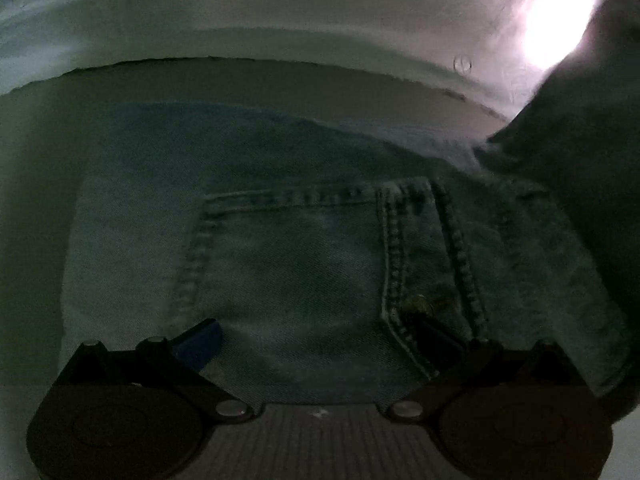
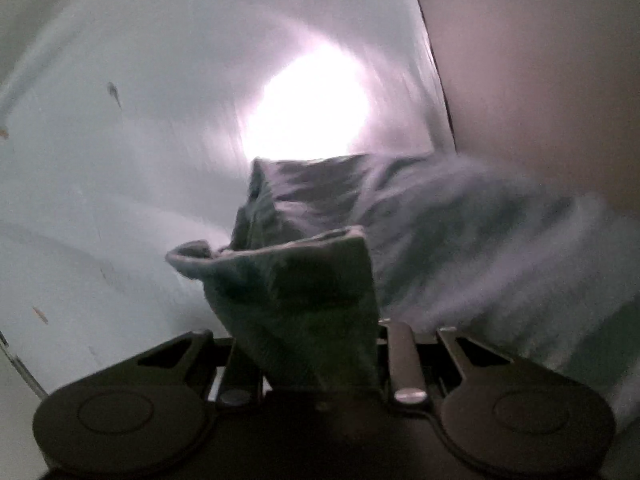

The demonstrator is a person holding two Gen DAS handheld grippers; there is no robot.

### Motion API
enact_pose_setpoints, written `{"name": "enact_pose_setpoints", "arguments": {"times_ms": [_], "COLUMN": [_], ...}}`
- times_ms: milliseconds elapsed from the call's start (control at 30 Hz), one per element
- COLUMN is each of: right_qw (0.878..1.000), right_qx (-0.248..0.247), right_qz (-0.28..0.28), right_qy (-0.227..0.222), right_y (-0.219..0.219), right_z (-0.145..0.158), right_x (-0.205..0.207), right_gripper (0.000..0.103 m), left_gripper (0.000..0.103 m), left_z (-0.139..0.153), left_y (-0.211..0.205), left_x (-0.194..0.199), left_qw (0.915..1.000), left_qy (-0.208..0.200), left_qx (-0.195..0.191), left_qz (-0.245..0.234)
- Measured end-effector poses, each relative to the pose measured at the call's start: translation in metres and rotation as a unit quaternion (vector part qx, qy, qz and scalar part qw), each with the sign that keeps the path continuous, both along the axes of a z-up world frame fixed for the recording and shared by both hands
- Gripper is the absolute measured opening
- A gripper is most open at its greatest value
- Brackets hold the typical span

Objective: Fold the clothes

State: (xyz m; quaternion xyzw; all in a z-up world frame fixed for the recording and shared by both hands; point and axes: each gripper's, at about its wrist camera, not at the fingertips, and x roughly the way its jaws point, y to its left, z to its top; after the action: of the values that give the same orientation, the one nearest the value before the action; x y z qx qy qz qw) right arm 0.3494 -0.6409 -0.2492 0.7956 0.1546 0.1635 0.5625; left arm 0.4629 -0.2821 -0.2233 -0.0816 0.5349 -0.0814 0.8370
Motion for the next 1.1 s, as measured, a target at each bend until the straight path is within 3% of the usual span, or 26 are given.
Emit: {"name": "enact_pose_setpoints", "arguments": {"times_ms": [67, 133, 267, 300, 367, 433, 500, 533, 600, 633, 700, 900, 1100], "right_qw": [1.000, 0.996, 0.981, 0.972, 0.946, 0.916, 0.874, 0.845, 0.807, 0.790, 0.771, 0.791, 0.796], "right_qx": [-0.014, -0.073, -0.176, -0.214, -0.299, -0.378, -0.464, -0.514, -0.571, -0.595, -0.620, -0.590, -0.576], "right_qz": [0.024, 0.051, 0.078, 0.081, 0.089, 0.098, 0.108, 0.120, 0.136, 0.135, 0.133, 0.148, 0.183], "right_qy": [-0.001, 0.000, 0.040, 0.059, 0.090, 0.094, 0.093, 0.085, 0.064, 0.059, 0.059, 0.061, 0.045], "right_y": [0.031, 0.057, 0.088, 0.093, 0.101, 0.113, 0.131, 0.144, 0.165, 0.174, 0.181, 0.159, 0.168], "right_z": [-0.006, -0.010, -0.023, -0.022, -0.010, 0.005, 0.023, 0.032, 0.044, 0.049, 0.052, 0.056, 0.053], "right_x": [0.001, 0.003, 0.005, 0.006, 0.006, 0.008, 0.006, 0.004, -0.004, -0.010, -0.017, -0.005, -0.037], "right_gripper": [0.026, 0.027, 0.027, 0.026, 0.026, 0.028, 0.033, 0.045, 0.054, 0.054, 0.054, 0.057, 0.071], "left_gripper": [0.103, 0.103, 0.103, 0.103, 0.103, 0.103, 0.103, 0.103, 0.103, 0.103, 0.103, 0.103, 0.103], "left_z": [0.012, 0.022, 0.028, 0.027, 0.025, 0.021, 0.019, 0.019, 0.021, 0.022, 0.026, 0.029, 0.029], "left_y": [0.026, 0.055, 0.104, 0.116, 0.134, 0.151, 0.160, 0.162, 0.161, 0.162, 0.164, 0.156, 0.151], "left_x": [-0.007, -0.013, -0.024, -0.027, -0.034, -0.041, -0.045, -0.048, -0.050, -0.052, -0.055, -0.047, -0.043], "left_qw": [0.9996, 0.9987, 0.9970, 0.9965, 0.9953, 0.9937, 0.9925, 0.9921, 0.9914, 0.9912, 0.9909, 0.9916, 0.9924], "left_qy": [-0.020, -0.037, -0.054, -0.053, -0.049, -0.047, -0.044, -0.043, -0.044, -0.044, -0.045, -0.055, -0.052], "left_qx": [-0.018, -0.023, -0.015, -0.019, -0.032, -0.045, -0.053, -0.057, -0.063, -0.065, -0.069, -0.078, -0.078], "left_qz": [0.012, 0.025, 0.054, 0.062, 0.077, 0.092, 0.101, 0.103, 0.106, 0.106, 0.106, 0.087, 0.080]}}
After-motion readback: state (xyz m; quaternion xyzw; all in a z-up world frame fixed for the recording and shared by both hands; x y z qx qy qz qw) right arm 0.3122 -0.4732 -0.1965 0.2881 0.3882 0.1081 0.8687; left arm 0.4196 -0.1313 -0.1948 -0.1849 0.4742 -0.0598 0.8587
